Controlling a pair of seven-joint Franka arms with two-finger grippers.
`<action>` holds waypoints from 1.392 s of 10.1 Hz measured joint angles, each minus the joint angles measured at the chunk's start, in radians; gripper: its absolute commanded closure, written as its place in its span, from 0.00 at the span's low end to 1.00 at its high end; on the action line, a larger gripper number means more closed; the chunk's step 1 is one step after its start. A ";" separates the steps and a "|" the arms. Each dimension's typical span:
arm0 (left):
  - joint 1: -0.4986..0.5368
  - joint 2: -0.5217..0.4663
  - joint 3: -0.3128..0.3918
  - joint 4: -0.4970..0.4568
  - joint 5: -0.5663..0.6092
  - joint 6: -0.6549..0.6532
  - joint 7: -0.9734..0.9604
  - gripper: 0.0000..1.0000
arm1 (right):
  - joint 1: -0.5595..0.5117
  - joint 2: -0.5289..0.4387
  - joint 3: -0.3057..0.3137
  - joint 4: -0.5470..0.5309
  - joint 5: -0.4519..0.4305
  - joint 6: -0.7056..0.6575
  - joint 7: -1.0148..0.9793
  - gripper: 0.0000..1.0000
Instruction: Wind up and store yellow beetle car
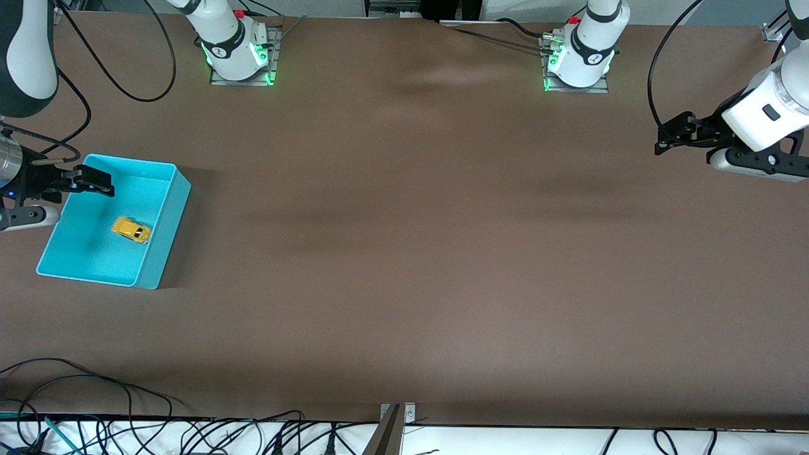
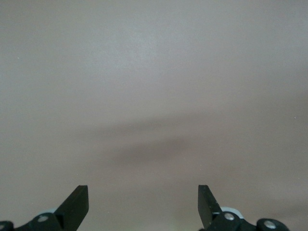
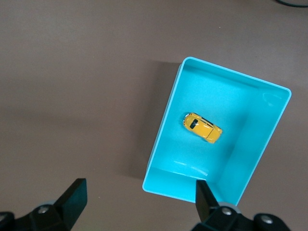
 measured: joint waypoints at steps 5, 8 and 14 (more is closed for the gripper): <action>0.000 0.000 0.000 0.000 0.000 0.000 0.000 0.00 | 0.010 -0.071 0.037 -0.078 -0.022 0.043 0.126 0.00; 0.000 0.000 0.000 0.000 0.000 0.000 0.000 0.00 | -0.053 -0.073 0.114 -0.078 -0.025 0.043 0.161 0.00; 0.000 0.000 0.000 0.000 0.000 0.000 0.000 0.00 | -0.069 -0.079 0.145 -0.074 -0.038 0.029 0.176 0.00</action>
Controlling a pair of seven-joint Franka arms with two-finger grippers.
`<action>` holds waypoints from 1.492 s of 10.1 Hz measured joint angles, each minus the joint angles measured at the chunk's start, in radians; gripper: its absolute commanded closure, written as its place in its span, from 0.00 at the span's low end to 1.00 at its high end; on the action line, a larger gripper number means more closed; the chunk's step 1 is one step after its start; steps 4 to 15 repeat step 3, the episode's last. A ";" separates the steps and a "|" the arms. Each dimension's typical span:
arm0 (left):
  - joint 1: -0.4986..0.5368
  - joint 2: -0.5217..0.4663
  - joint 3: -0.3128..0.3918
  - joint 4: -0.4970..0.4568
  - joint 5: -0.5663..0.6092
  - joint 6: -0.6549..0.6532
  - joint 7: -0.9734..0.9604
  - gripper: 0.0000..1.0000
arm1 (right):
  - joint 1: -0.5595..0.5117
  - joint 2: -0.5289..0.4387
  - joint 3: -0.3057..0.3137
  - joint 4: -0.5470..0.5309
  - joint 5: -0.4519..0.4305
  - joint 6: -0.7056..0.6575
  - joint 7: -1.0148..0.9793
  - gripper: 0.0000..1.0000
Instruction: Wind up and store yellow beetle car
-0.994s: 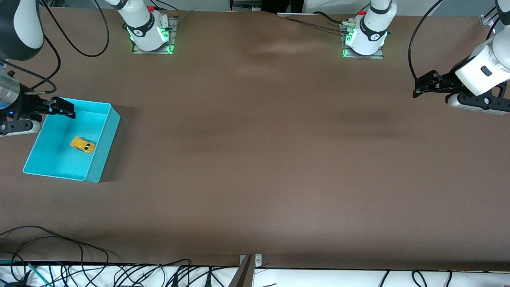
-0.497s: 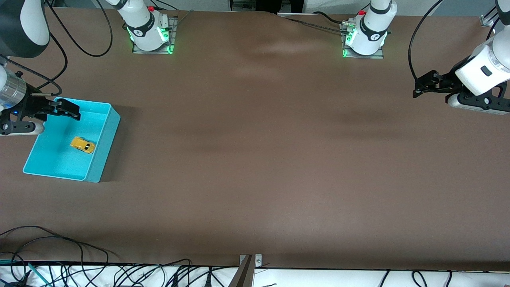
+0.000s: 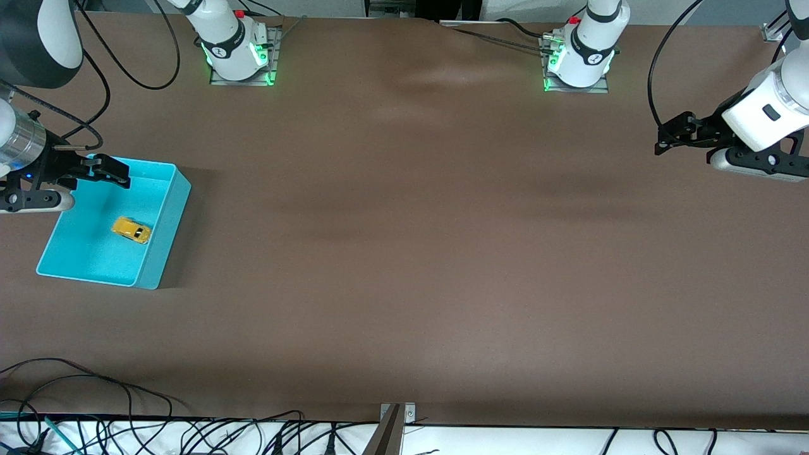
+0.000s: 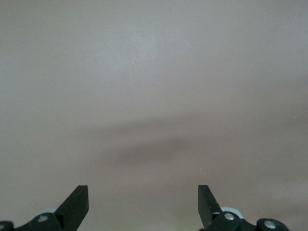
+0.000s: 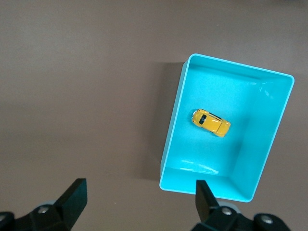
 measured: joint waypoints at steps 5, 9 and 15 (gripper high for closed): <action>0.000 0.000 0.000 0.000 0.000 0.000 0.000 0.00 | -0.001 -0.001 0.000 0.001 0.000 0.000 0.003 0.00; 0.000 0.000 0.000 0.000 0.000 0.000 0.000 0.00 | -0.001 -0.001 0.000 0.001 0.000 0.000 0.003 0.00; 0.000 0.000 0.000 0.000 0.000 0.000 0.000 0.00 | -0.001 -0.001 0.000 0.001 0.000 0.000 0.003 0.00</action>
